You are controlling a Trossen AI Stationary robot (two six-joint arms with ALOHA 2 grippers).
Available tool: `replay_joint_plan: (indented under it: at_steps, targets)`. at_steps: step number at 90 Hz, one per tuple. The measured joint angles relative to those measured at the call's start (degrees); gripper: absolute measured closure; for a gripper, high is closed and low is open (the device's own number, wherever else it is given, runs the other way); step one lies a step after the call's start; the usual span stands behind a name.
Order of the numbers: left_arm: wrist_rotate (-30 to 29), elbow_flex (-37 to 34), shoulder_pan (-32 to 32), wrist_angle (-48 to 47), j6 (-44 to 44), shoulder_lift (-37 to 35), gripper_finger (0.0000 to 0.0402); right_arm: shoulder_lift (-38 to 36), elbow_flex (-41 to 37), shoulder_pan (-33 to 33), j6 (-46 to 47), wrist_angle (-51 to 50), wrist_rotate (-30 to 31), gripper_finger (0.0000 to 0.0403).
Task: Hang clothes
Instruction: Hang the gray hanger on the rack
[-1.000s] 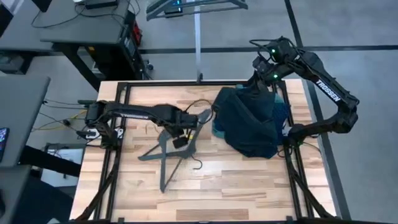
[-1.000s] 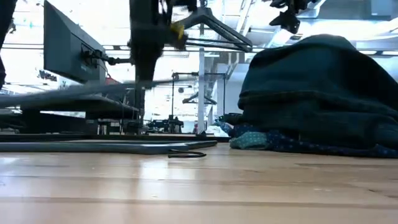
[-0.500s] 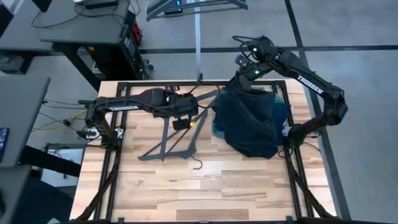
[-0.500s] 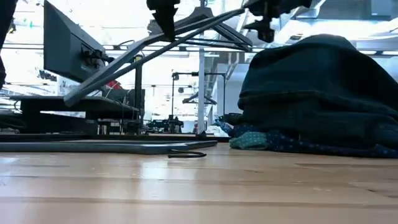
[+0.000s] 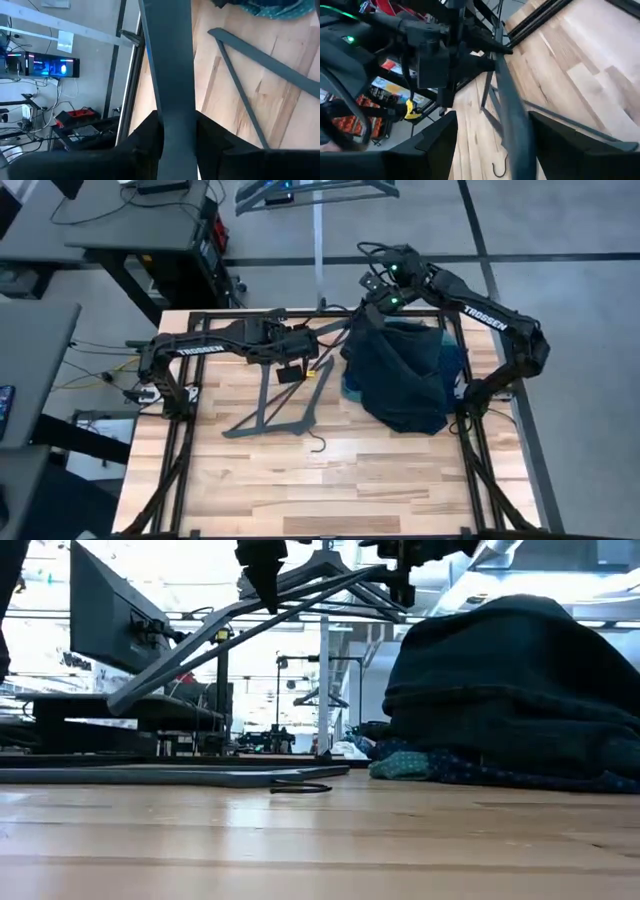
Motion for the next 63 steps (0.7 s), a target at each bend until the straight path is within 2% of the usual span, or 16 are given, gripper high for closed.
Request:
replay_joint_plan:
  at_steps: [9,17,40,63]
  targets:
    - [0.19,0.0,0.0,-0.15,0.51,0.0,0.0338,1.35,-0.02,1.24,-0.97,-0.63,0.03,0.0195]
    - [0.17,0.0,0.0,-0.21,0.77,0.0,0.0338,2.18,-0.09,2.06,-1.27,0.95,0.0,0.0223]
    - [-0.39,0.0,-0.04,0.03,0.91,0.0,0.0336,2.93,-0.04,2.4,-2.92,2.03,1.17,0.037]
    - [3.05,1.29,0.84,1.07,-3.24,-1.3,0.0253,2.22,-0.07,-2.3,-5.21,3.11,-0.51,0.0373]
